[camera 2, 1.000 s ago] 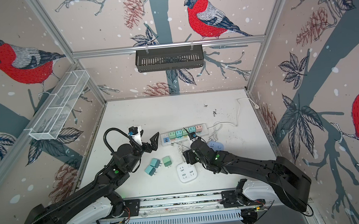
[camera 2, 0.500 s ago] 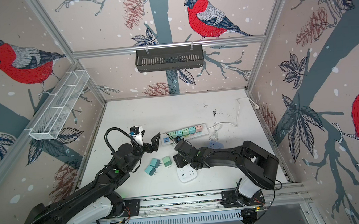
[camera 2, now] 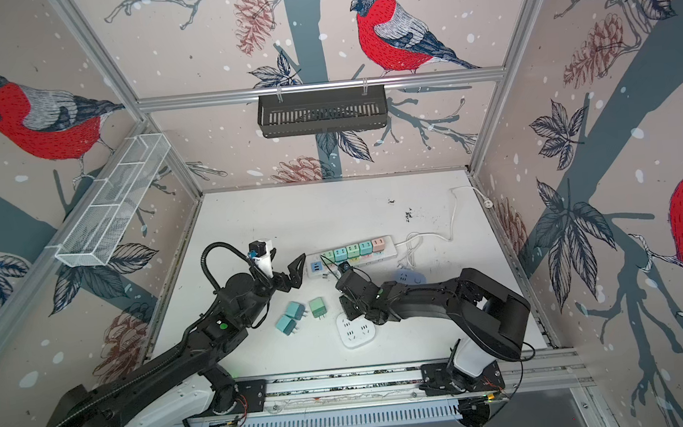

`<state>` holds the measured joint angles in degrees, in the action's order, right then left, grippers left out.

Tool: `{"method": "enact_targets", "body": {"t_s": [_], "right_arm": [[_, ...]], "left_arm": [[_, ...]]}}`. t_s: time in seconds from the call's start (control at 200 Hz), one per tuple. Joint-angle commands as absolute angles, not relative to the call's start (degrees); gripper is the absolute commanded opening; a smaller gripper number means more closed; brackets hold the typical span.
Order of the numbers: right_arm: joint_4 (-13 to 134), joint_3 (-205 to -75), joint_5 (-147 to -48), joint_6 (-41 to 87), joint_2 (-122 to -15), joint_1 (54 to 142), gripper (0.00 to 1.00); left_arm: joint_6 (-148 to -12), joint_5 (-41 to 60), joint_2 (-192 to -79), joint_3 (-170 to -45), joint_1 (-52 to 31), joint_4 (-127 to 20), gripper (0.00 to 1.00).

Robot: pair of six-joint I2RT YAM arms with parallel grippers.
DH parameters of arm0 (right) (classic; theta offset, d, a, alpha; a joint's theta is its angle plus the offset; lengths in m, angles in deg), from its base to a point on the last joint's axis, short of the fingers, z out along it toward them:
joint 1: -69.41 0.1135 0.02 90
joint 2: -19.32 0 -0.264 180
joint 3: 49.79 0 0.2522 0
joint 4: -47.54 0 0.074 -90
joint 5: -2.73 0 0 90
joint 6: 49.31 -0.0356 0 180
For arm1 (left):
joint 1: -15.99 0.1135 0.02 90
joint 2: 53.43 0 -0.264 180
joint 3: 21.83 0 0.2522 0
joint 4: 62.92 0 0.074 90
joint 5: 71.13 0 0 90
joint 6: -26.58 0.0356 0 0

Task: Insert the plug
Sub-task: 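Reach the open right gripper over the loose light-green adapter beside the teal ones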

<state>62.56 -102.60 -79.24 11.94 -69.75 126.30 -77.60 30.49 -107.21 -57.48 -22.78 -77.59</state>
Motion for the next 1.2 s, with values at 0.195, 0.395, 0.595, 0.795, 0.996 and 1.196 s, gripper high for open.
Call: {"method": "enact_targets", "body": {"t_s": [0.195,0.395,0.595,0.795,0.996,1.196], "right_arm": [[61.92,-99.41,-76.57,11.38,-68.47,125.04,0.42],[61.72,-99.72,-77.95,12.64,-68.60,125.46,0.34],[62.25,-100.29,-76.81,13.66,-67.48,127.56,0.33],[62.28,-99.28,-71.42,13.84,-61.32,129.60,0.45],[61.03,-98.76,-69.16,13.25,-55.42,132.64,0.55],[64.15,-105.25,-70.19,7.91,-60.95,137.96,0.59]], "left_arm": [[-78.30,30.24,-107.66,-58.07,-22.77,-80.89,0.99],[-78.32,30.47,-107.48,-58.12,-22.77,-80.73,0.99],[-78.69,30.97,-107.48,-58.00,-22.77,-80.71,0.99],[-81.16,36.21,-107.22,-57.58,-22.78,-79.60,0.99],[-83.27,40.21,-106.43,-56.52,-22.30,-79.94,0.99],[-88.81,42.57,-104.32,-55.10,-19.09,-78.39,0.99]]}}
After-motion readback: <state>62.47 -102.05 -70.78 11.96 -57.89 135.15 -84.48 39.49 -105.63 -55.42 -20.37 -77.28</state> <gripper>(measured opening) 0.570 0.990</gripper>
